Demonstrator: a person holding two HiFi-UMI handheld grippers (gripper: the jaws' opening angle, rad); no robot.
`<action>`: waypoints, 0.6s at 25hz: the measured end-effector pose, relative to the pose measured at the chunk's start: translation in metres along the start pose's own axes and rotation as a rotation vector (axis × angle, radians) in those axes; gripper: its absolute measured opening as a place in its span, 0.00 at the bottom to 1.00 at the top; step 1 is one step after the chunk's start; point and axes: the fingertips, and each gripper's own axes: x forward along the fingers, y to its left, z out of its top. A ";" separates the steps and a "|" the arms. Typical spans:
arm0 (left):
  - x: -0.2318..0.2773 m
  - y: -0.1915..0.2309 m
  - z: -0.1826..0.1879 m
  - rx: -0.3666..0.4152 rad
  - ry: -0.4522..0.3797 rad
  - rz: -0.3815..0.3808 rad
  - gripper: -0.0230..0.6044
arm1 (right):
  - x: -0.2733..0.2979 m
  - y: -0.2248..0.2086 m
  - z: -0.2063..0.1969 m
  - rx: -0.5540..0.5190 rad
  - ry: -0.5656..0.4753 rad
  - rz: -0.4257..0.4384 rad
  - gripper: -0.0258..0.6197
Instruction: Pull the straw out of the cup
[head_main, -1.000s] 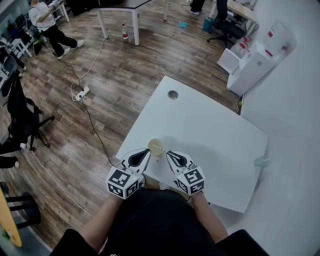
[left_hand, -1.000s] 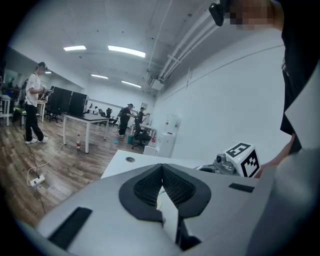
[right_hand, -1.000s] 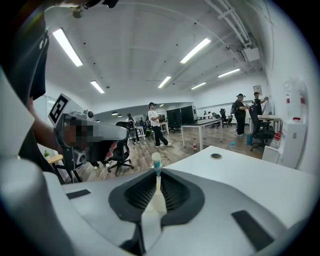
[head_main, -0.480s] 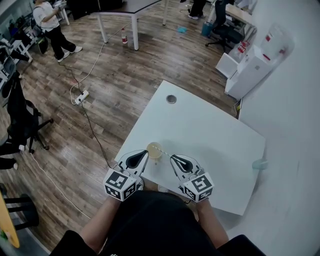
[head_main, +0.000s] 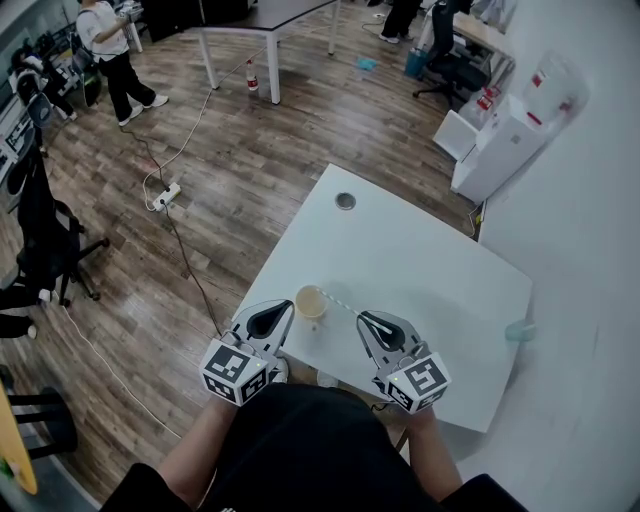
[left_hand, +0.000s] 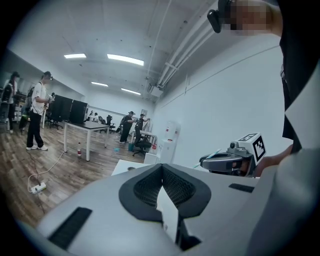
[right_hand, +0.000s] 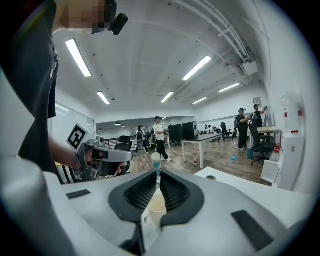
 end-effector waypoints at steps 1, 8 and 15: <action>-0.002 0.001 0.002 0.000 -0.002 0.003 0.06 | -0.002 -0.001 0.004 -0.001 -0.006 -0.002 0.10; -0.010 0.007 0.005 -0.001 -0.014 0.020 0.06 | -0.010 -0.006 0.018 0.010 -0.049 -0.005 0.10; -0.007 0.006 0.003 -0.004 -0.018 0.023 0.06 | -0.011 -0.011 0.017 0.022 -0.055 -0.015 0.10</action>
